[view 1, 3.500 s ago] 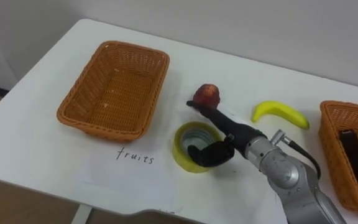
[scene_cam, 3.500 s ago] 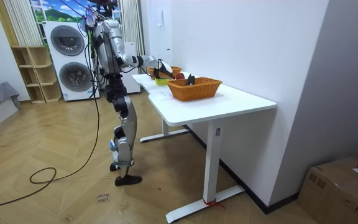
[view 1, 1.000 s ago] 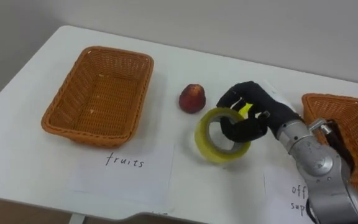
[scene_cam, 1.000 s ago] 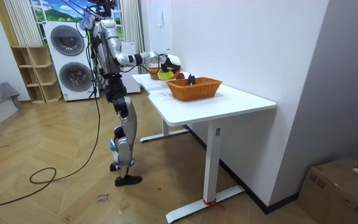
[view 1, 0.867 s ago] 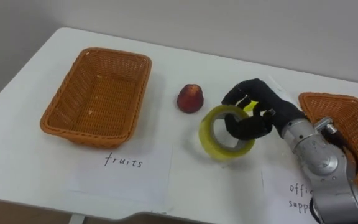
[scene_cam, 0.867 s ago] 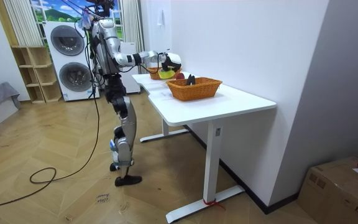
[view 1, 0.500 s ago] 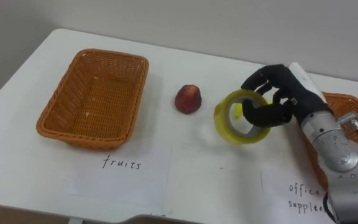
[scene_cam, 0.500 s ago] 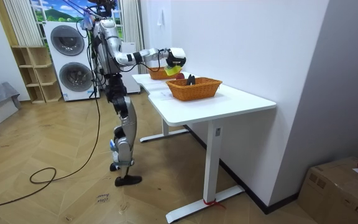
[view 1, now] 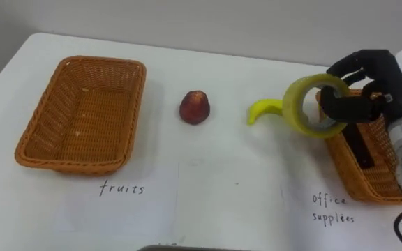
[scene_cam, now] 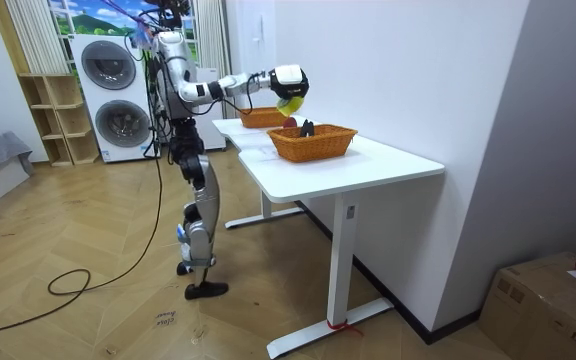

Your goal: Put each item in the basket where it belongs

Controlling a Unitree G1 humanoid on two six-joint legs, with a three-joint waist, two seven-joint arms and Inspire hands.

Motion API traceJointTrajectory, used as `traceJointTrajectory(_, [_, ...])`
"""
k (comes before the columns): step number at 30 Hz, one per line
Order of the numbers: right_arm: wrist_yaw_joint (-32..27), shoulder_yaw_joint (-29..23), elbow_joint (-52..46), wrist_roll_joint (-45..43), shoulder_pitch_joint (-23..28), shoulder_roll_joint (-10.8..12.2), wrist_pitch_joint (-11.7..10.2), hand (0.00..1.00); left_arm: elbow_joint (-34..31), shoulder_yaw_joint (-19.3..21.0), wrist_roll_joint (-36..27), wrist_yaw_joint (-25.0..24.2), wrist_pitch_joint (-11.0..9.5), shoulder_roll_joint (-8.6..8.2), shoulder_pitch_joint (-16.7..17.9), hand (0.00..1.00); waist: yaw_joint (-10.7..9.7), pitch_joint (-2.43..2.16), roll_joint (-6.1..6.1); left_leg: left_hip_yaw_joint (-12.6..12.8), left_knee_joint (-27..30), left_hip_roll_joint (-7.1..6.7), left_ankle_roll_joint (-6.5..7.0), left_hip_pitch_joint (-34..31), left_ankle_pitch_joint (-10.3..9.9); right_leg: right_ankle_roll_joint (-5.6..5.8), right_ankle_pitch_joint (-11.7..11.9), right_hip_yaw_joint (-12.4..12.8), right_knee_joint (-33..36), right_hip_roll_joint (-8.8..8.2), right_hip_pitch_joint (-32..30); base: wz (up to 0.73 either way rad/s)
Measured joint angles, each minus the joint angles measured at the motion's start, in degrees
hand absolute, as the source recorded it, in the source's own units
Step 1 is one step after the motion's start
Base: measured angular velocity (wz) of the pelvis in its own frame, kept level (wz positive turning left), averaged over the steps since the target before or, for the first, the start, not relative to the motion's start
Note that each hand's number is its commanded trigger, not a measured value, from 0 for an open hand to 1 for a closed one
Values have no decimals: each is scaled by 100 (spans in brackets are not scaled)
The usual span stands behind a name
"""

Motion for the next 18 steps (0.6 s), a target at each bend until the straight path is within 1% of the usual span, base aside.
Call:
traceJointTrajectory(3, [0,0,22,57,4,-7,3,100,-3,5,-2,-11,4,12,6,0,-41,19,-32,1,-8,4,0,4,-3,0,0,8,56,9,-17,-3])
traceJointTrajectory(7, [-9,-31,237,48,5,-42,3,100,21,60,-3,-25,10,37,17,0,-57,-24,-97,-1,7,1,1,4,-4,-1,0,26,61,9,-9,-1])
traceJointTrajectory(10, [-133,-138,459,48,7,-60,-4,100,24,56,-5,-36,11,44,62,0,-57,-36,-115,-7,14,-1,1,7,-4,-1,1,24,62,6,-3,0])
traceJointTrajectory(14, [-270,-246,711,-63,7,-77,-2,100,24,60,-5,-82,15,43,135,0,-78,-36,-114,-7,17,-1,2,10,-3,-1,1,44,62,6,-3,0])
traceJointTrajectory(18, [-368,-354,772,-111,7,-78,-2,100,17,60,-5,-139,29,42,207,0,-181,-30,-105,-11,15,0,1,12,-3,-2,1,87,62,12,-1,0])
